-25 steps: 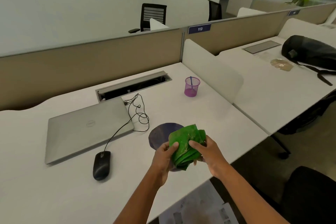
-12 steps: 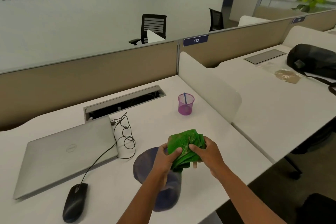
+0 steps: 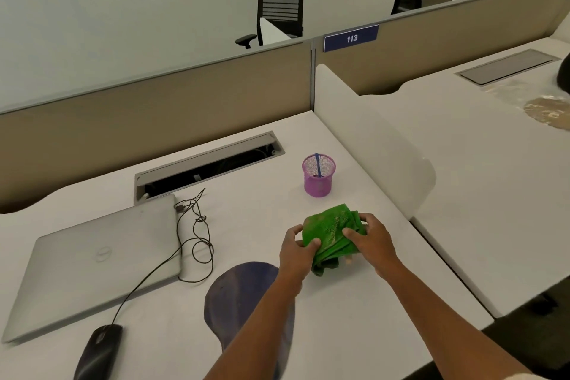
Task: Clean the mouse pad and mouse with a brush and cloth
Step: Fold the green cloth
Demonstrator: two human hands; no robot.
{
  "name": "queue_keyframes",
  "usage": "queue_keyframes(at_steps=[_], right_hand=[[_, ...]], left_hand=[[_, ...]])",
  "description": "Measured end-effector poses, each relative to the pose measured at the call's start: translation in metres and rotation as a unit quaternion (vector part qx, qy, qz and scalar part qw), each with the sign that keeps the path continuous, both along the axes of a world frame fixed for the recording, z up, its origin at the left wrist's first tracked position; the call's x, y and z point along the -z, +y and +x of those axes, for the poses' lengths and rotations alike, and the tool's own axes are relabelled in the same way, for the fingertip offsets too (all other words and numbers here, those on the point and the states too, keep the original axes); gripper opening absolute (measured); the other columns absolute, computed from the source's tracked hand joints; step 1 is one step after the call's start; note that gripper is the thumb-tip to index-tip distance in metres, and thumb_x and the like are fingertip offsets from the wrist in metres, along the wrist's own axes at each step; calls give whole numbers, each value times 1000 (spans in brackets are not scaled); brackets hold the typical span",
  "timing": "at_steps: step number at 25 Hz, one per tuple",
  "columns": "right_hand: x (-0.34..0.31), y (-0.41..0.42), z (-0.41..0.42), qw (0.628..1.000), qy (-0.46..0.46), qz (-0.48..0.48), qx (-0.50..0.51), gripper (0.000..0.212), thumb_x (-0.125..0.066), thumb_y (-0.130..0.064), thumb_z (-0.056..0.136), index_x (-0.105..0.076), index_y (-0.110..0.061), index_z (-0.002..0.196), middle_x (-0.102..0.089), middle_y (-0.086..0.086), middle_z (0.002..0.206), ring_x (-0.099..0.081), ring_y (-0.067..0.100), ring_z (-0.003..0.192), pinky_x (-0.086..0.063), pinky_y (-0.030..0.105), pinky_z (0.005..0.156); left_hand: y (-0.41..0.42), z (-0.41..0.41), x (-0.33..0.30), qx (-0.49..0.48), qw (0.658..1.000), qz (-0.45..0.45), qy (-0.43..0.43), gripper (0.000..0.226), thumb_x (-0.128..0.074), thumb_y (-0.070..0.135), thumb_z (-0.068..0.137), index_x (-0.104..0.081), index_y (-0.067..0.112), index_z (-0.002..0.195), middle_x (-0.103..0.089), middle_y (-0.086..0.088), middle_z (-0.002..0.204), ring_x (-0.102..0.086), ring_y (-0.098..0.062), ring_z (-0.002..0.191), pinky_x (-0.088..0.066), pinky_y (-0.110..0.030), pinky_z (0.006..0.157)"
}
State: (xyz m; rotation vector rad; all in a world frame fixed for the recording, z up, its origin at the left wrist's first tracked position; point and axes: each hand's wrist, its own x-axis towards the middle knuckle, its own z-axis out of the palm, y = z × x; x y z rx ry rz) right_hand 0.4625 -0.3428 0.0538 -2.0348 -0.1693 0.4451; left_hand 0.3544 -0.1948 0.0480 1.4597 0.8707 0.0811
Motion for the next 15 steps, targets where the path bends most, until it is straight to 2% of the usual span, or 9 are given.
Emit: queue_keyframes(at_steps=[2, 5, 9, 12, 15], right_hand=[[7, 1, 10, 999, -31, -34, -20, 45, -74, -18, 86, -55, -14, 126, -69, 7, 107, -65, 20, 92, -54, 31, 78], [17, 0, 19, 994, -60, -78, -45, 49, -73, -13, 86, -51, -12, 130, -68, 11, 110, -62, 21, 93, -50, 30, 79], [22, 0, 26, 995, -38, -83, -43, 64, -73, -12, 86, -42, -9, 142, -63, 15, 122, -61, 30, 110, -49, 34, 90], [21, -5, 19, 995, -52, -87, 3, 71, -73, -11, 86, -38, -6, 147, -54, 18, 137, -51, 35, 125, -42, 46, 107], [15, -7, -2, 986, -122, -109, 31, 66, -67, -5, 87, -39, -5, 146, -51, 19, 140, -45, 40, 127, -36, 47, 110]], left_hand=[[-2, 14, 5, -11, 1000, 7, 20, 50, -68, 20, 96, -47, 22, 141, -71, -7, 110, -71, -21, 96, -59, -35, 83], [-5, 32, 11, -16, 999, 12, 44, 51, -68, 19, 95, -46, 19, 141, -68, -8, 120, -68, -22, 103, -58, -33, 85], [-2, 37, 14, 4, 998, 32, 61, 54, -67, 24, 96, -44, 18, 144, -66, -7, 125, -67, -21, 105, -57, -33, 85], [14, 12, 10, 27, 993, 96, 66, 57, -66, 35, 96, -42, 25, 147, -62, 0, 129, -63, -12, 102, -45, -17, 70], [38, -35, 5, 16, 986, 156, 47, 48, -65, 33, 97, -49, 29, 142, -64, 6, 126, -61, 4, 97, -48, -19, 75]])
